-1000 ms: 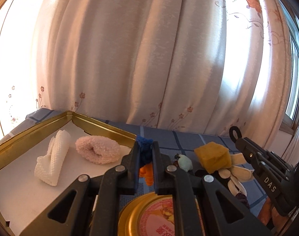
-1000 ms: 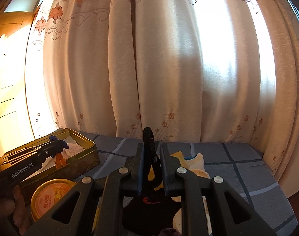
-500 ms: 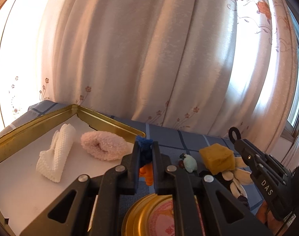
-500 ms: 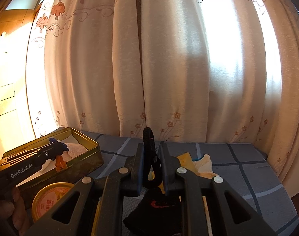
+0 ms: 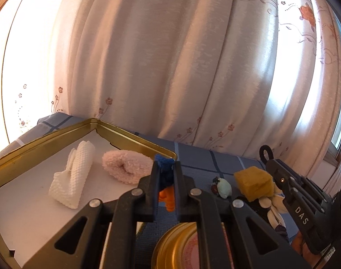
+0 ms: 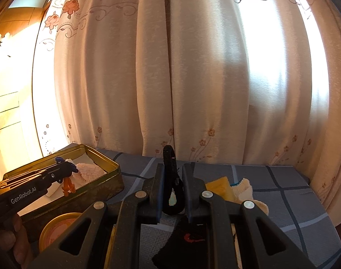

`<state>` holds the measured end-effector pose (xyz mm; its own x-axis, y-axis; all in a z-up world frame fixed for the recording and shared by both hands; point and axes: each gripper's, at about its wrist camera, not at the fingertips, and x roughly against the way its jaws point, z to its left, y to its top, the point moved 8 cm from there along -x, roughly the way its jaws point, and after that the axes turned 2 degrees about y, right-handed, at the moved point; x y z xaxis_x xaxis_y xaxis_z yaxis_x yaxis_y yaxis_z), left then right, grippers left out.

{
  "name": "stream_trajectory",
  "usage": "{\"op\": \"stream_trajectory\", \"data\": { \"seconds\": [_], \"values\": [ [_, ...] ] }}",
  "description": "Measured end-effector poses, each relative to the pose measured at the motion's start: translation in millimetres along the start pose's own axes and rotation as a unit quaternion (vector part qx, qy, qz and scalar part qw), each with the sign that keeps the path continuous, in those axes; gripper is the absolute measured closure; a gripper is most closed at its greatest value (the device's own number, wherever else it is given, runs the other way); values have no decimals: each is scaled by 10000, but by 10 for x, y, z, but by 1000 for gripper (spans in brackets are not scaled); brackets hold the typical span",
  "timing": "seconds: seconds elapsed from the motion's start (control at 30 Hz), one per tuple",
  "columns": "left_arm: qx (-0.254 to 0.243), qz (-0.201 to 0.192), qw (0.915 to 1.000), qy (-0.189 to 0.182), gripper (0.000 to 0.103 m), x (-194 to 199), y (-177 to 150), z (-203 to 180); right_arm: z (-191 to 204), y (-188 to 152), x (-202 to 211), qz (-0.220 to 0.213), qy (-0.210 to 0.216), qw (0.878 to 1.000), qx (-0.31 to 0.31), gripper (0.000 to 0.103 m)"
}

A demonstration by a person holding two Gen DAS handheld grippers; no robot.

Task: Organize soft objects
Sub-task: 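Carry the blue-and-orange plush with the left tool while the right tool carries the black cord over the tin box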

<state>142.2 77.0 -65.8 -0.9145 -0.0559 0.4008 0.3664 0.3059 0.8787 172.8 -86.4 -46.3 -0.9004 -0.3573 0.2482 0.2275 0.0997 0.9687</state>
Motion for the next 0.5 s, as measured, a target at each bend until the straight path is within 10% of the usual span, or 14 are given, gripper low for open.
{"op": "stream_trajectory", "data": {
  "seconds": [0.5],
  "values": [
    [-70, 127, 9998, 106, 95, -42, -18, 63, 147, 12, -108, 69, 85, 9999, 104, 85]
  ]
}}
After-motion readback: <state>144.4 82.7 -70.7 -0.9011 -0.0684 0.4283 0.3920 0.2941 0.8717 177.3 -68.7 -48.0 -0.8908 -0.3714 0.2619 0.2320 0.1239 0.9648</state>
